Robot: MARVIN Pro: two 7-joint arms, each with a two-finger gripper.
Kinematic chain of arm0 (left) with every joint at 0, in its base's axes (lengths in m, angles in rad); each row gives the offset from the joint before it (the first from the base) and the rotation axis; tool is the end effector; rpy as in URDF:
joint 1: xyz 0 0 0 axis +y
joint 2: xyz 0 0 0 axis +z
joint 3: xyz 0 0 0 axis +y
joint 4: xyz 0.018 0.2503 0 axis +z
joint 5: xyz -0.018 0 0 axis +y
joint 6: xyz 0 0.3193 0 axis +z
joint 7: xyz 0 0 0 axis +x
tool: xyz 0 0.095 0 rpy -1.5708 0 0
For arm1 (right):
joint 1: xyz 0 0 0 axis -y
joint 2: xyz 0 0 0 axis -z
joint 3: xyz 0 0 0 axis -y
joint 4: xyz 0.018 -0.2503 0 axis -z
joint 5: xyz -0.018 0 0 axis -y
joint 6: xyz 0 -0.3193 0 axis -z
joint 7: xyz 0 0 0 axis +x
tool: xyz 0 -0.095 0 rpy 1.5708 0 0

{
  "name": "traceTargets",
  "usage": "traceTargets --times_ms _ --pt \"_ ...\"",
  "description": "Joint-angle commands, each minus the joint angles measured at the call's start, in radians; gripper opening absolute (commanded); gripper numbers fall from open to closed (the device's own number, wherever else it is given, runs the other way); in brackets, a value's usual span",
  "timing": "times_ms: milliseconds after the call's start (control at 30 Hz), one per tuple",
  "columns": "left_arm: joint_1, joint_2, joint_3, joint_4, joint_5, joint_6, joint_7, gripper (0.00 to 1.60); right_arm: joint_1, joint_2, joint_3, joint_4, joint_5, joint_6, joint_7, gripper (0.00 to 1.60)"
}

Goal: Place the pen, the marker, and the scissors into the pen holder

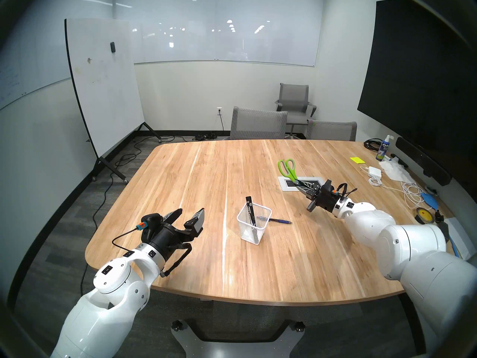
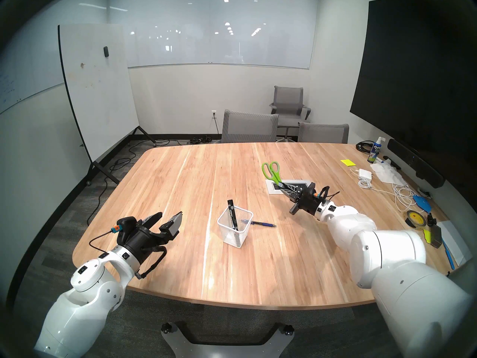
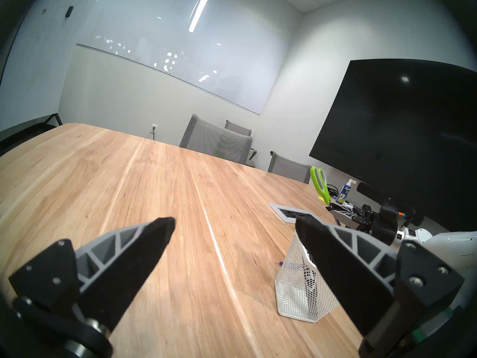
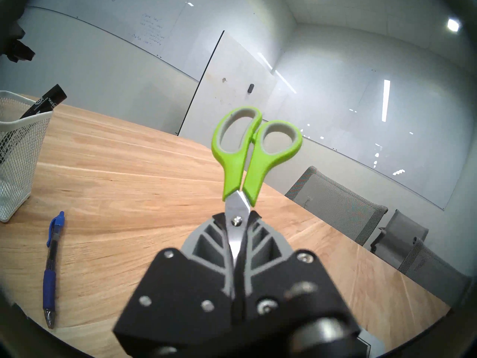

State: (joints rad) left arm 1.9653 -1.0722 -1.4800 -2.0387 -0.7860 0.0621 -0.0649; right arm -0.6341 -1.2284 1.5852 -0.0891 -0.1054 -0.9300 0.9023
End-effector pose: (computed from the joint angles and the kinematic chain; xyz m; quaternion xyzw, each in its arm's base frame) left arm 0.3279 -0.0009 -0.2351 0.7232 -0.0001 0.6430 0.2522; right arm 0.5200 -0.1284 -0.2935 -0.5757 -0.4003 -0.7076 0.0869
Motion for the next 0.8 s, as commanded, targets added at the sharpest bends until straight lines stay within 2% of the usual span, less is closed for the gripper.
traceTargets --times_ms 0,767 --pt "-0.004 -0.001 -0.001 -0.014 -0.001 -0.002 -0.002 1.6 0.01 0.002 0.015 -0.019 0.023 -0.03 0.091 0.0" --pt "-0.009 -0.005 -0.001 -0.006 0.003 -0.003 -0.01 1.6 0.013 -0.004 0.096 -0.049 0.074 -0.03 0.046 0.0"
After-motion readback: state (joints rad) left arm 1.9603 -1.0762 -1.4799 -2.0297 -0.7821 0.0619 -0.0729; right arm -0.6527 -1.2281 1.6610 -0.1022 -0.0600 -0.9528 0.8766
